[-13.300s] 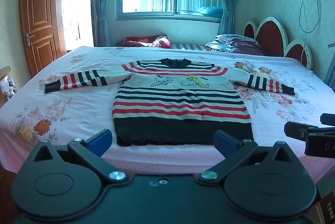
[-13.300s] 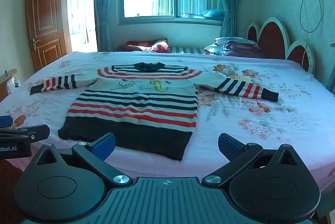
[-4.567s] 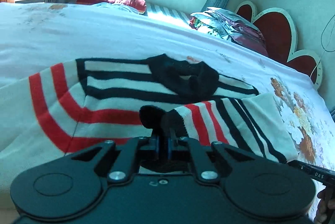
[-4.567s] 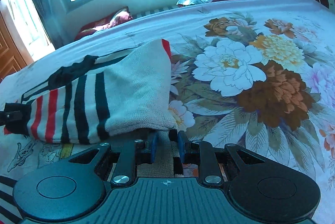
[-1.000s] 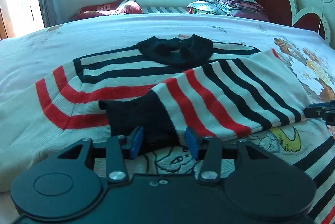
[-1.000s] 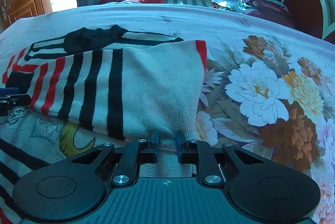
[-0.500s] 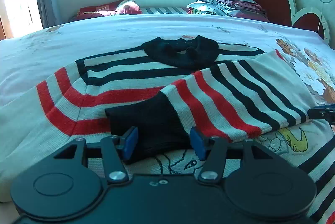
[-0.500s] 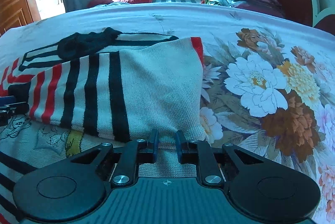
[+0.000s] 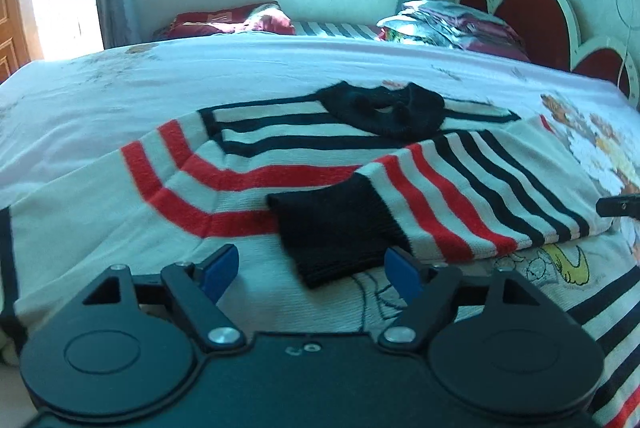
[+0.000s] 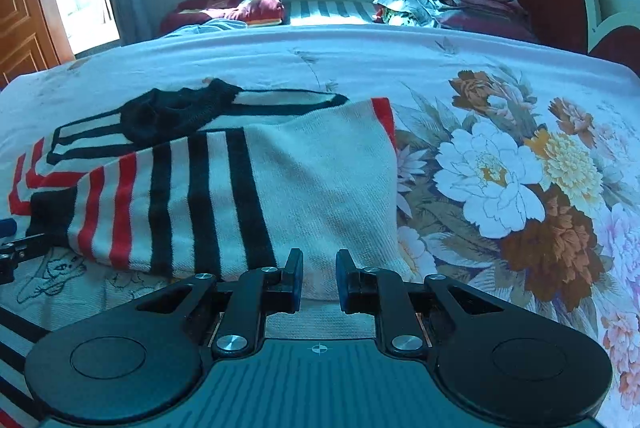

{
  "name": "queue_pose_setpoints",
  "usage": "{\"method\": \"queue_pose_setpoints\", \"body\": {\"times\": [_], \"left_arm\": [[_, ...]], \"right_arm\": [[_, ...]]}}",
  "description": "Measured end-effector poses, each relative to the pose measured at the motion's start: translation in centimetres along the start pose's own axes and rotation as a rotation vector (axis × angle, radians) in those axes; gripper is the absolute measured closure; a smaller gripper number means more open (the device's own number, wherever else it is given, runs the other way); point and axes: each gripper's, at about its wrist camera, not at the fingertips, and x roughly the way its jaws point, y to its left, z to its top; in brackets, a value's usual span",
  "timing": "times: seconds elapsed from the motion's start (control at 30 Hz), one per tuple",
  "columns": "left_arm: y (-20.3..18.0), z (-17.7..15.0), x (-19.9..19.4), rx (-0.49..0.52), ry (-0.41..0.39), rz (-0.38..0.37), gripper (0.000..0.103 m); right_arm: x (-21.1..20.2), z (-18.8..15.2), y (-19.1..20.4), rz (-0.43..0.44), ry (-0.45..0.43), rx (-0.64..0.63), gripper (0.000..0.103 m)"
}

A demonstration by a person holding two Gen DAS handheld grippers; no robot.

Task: Fold small clothes
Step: 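Grasp the other black sleeve cuff with the left tool and fold it across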

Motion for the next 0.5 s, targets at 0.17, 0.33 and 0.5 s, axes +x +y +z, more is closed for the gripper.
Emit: {"method": "queue_pose_setpoints", "body": {"times": [0.17, 0.33, 0.5], "left_arm": [[8.2, -3.2, -6.6, -0.202, -0.083, 0.106, 0.052], [19.0, -8.3, -12.4, -0.608, -0.14, 0.264, 0.05], [25.9, -11.1, -13.9, -0.888, -0.185, 0.293, 0.05]], "right_arm": [[0.4, 1.0, 1.2, 0.035, -0.017, 0.004, 0.086], [1.7, 0.9, 2.3, 0.003, 0.003, -0.011, 0.07], [2.0, 0.5, 2.8, 0.014, 0.006, 0.011, 0.058]]}}
